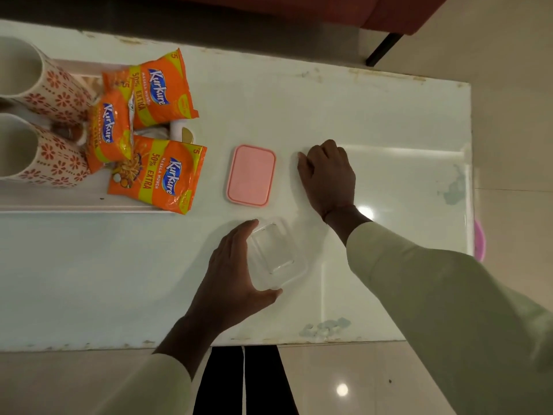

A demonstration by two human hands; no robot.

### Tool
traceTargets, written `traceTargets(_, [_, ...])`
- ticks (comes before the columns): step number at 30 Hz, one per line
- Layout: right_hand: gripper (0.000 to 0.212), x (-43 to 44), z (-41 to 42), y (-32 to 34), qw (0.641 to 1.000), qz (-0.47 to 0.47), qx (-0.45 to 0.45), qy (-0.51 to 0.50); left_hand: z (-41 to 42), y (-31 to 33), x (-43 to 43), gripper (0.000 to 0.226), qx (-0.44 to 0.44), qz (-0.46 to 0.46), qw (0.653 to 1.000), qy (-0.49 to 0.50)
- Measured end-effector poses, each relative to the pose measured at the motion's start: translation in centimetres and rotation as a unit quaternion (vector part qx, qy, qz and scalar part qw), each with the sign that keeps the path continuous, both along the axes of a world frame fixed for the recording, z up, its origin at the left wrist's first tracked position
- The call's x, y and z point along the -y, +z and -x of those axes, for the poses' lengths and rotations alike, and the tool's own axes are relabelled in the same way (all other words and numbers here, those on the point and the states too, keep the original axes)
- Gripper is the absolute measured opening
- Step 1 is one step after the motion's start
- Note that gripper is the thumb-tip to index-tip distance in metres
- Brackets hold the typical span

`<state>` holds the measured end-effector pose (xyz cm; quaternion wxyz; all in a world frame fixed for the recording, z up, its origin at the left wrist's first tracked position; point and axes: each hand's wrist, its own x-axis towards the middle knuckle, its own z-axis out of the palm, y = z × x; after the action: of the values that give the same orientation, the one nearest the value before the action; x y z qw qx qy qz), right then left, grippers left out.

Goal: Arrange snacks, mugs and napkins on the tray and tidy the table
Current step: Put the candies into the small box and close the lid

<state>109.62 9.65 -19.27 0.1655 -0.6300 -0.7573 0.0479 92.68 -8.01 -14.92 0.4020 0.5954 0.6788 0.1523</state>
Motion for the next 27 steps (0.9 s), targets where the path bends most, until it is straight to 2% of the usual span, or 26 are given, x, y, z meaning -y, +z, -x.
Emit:
traceTargets(3, [0.034,0.5,0.3,1.0,0.996,0.061,-0.032,-0.056,0.3,0.3,-0.5,0.113,0.009,-0.008,1.000,-0.021])
traceTargets(5, [0.044,0.8,1.0,2.1,0.971,0.127,-0.141,-0.143,0.5,0.4,-0.8,0.113,0.013,-0.008,0.999,-0.029])
traceTargets(6, [0.048,1.2,1.3,2.9,0.936,0.166,-0.241,-0.197,0.7,0.5,-0.9,0.113,0.016,-0.004,0.999,-0.031])
traceTargets(8, [0.050,2.9,2.1,5.0,0.804,0.249,-0.466,-0.272,0.9,0.3,-1.1,0.114,0.018,0.004,0.999,-0.037])
traceTargets(9, [0.049,4.2,2.4,5.9,0.740,0.280,-0.543,-0.282,1.0,0.2,-1.2,0.115,0.018,0.008,0.999,-0.043])
traceTargets(10, [0.048,5.6,2.6,6.5,0.701,0.299,-0.584,-0.280,1.1,0.1,-1.3,0.115,0.018,0.011,0.999,-0.049])
traceTargets(11, [0.047,7.1,2.8,6.9,0.684,0.308,-0.603,-0.271,1.3,-0.1,-1.4,0.115,0.018,0.011,0.998,-0.055])
traceTargets(13, [0.046,9.5,3.1,7.6,0.679,0.300,-0.620,-0.254,1.5,-0.3,-1.6,0.115,0.016,0.003,0.998,-0.068])
traceTargets(19, [0.048,12.3,4.1,8.3,0.725,0.255,-0.594,-0.238,1.9,-0.4,-2.0,0.112,0.025,-0.010,0.996,-0.084])
traceTargets(27, [0.041,12.5,4.3,8.6,0.728,0.247,-0.616,-0.175,2.0,-0.6,-1.9,0.115,0.029,0.018,0.995,-0.092])
